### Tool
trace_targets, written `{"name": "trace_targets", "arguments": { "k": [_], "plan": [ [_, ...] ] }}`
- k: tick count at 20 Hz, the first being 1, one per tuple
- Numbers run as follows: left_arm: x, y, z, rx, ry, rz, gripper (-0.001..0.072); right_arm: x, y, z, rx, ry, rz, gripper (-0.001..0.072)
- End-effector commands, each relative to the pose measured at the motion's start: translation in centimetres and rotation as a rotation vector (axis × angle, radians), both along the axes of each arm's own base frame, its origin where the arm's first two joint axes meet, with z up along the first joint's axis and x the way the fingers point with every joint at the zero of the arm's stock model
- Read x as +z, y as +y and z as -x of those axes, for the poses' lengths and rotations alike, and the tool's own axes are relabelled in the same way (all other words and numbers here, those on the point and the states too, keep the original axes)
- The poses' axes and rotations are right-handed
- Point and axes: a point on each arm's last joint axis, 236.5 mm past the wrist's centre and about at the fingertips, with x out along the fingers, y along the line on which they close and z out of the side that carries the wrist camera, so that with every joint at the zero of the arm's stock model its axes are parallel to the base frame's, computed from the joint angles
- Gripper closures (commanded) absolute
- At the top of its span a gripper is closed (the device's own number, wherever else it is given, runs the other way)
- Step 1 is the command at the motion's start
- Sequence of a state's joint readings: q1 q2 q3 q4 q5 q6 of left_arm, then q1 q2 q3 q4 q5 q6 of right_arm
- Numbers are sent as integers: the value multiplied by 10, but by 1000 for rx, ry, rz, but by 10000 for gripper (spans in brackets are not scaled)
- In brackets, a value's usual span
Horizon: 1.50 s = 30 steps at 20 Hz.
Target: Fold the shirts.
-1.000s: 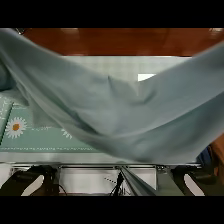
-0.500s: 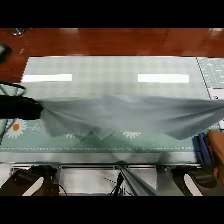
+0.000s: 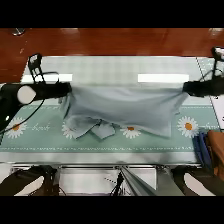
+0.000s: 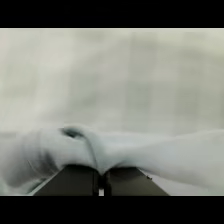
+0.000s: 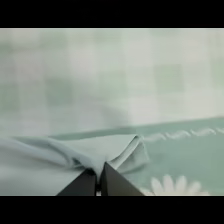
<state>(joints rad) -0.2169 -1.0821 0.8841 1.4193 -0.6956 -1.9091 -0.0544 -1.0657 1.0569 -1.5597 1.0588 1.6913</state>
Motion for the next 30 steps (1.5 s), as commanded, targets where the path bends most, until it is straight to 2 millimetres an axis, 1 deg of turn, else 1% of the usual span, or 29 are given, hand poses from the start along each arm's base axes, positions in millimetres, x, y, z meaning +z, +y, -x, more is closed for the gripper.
{"name": "trace_targets", "arguments": {
  "k": [1, 2, 3, 4, 5, 6, 7, 8, 9, 10, 11, 12, 13, 14, 15, 16, 18, 20, 21, 23, 26, 27, 28, 29, 30],
  "plan": [
    [-8, -16, -53, 101, -9, 167, 638, -36, 8, -67, -7, 26, -177, 671],
    [-7, -20, -60, 76, -5, 161, 398, -39, 12, -77, -17, 29, -225, 461],
    [-6, -25, -64, 32, 1, 143, 25, -39, 14, -86, -24, 31, -267, 194],
    [-9, -28, -62, -29, 37, 108, 3, -37, 14, -91, -12, 36, -286, 140],
    [-9, -24, -56, -104, 77, 55, 3, -32, 12, -91, 6, 49, -288, 139],
    [-6, -12, -50, -151, 117, 7, 4, -25, 5, -87, 25, 62, -276, 139],
    [-3, 13, -42, -155, 171, -42, 4, -16, -6, -78, 46, 87, -258, 139],
    [0, 45, -32, -134, 233, -78, 4, -9, -24, -65, 53, 115, -229, 139],
    [3, 70, -19, -110, 280, -75, 5, -3, -49, -49, 33, 129, -190, 140],
    [3, 90, -5, -94, 323, -38, 5, 4, -74, -37, -46, 100, -194, 143],
    [1, 101, 12, -98, 362, 33, 5, 9, -89, -29, -114, 46, -231, 145],
    [-5, 106, 26, -89, 388, 121, 5, 8, -98, -17, -176, -6, -278, 145],
    [-14, 105, 37, -72, 400, 222, 5, 0, -98, -3, -214, -35, -327, 144],
    [-25, 102, 46, -60, 397, 325, 5, -13, -90, 12, -236, -46, -382, 145],
    [-35, 98, 49, -43, 379, 409, 5, -28, -76, 28, -249, -50, -450, 144],
    [-43, 94, 49, -38, 340, 463, 5, -40, -59, 41, -254, -52, -512, 145],
    [-52, 85, 40, -74, 224, 492, 5, -59, -30, 61, -247, -29, -603, 145],
    [-57, 72, 35, -159, 167, 475, 5, -68, -8, 73, -236, 5, -677, 145],
    [-64, 67, 33, -182, 168, 459, 5, -71, -2, 78, -231, 24, -695, 145],
    [-80, 59, 32, -207, 194, 452, 6, -74, 0, 82, -225, 41, -698, 145],
    [-102, 46, 37, -232, 255, 472, 6, -75, 0, 82, -232, 45, -700, 146],
    [-107, 44, 38, -234, 269, 479, 24, -76, -1, 83, -231, 50, -695, 145],
    [-109, 44, 37, -233, 275, 483, 404, -80, -3, 87, -243, 69, -681, 145],
    [-109, 45, 35, -231, 270, 483, 674, -86, -8, 94, -256, 100, -651, 145],
    [-106, 46, 33, -233, 261, 481, 687, -95, -15, 104, -273, 148, -608, 145]
  ]
}}
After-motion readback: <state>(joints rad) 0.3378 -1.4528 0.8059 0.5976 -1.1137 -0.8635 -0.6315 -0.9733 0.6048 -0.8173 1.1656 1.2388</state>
